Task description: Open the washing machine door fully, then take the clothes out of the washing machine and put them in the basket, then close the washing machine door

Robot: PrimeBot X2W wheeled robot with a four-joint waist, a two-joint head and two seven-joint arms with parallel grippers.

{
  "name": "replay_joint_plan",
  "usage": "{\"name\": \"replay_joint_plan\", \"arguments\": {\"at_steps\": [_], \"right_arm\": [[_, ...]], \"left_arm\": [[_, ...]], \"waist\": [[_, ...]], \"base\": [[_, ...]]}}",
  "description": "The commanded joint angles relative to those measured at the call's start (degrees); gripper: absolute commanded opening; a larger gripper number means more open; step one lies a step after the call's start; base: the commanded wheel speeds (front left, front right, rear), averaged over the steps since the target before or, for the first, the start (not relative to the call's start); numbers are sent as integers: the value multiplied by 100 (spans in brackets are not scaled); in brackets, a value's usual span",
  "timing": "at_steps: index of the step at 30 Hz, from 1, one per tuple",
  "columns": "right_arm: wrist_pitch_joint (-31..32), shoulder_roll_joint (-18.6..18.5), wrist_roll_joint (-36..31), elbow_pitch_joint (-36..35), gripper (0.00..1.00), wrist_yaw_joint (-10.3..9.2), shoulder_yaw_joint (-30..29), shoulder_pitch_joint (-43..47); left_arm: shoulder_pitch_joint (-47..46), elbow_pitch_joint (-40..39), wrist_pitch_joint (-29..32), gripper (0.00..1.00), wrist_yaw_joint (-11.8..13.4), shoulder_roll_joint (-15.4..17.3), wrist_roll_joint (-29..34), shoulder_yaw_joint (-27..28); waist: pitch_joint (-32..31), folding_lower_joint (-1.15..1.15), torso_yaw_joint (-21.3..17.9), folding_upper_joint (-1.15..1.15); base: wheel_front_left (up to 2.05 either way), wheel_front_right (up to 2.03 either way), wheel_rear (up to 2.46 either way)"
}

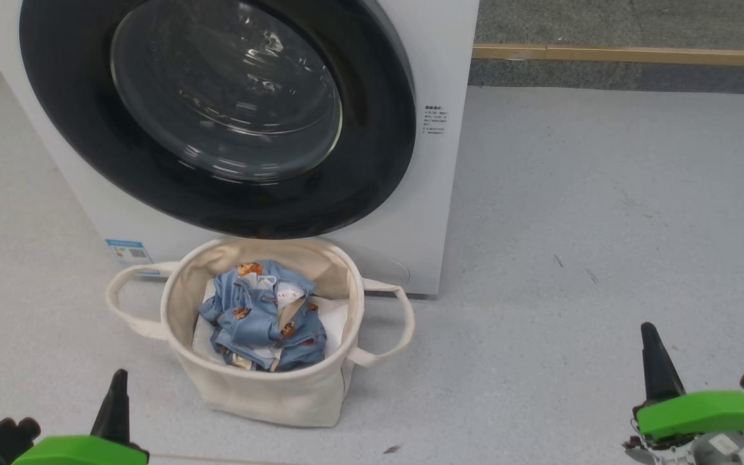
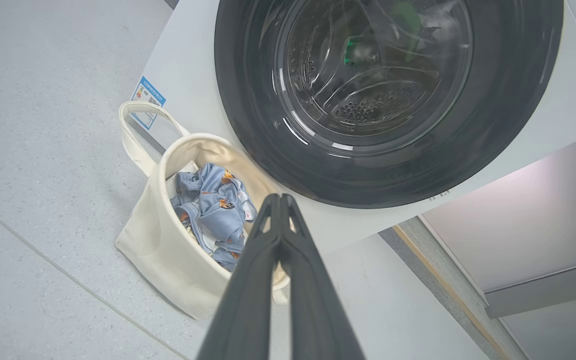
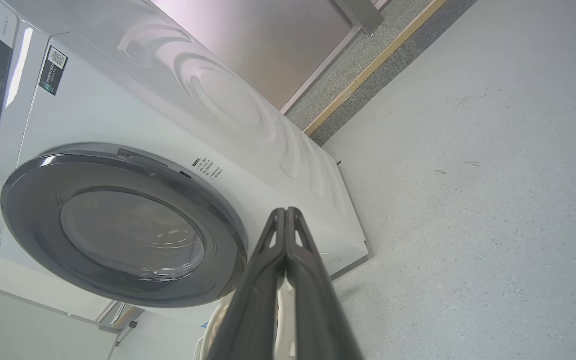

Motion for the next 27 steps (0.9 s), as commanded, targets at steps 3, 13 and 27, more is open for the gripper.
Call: {"name": "replay_joint_plan", "arguments": {"at_steps": [3, 13, 27], "right_arm": [[75, -18, 281, -234, 0, 0, 13, -232], [209, -10, 812, -247, 0, -1, -13, -225], [418, 3, 1641, -267, 0, -1, -53, -213]], "left_arm": [[-152, -256, 70, 0, -19, 30, -226, 217], [-116, -392, 218, 0, -22, -108, -657, 311], [-61, -605, 450, 0, -27, -324, -1331, 458]], "waist": [[6, 0, 18, 0], [23, 0, 65, 0], [50, 0, 140, 0]], "base": [[0, 0, 0], [0, 0, 0], [0, 0, 0]]}}
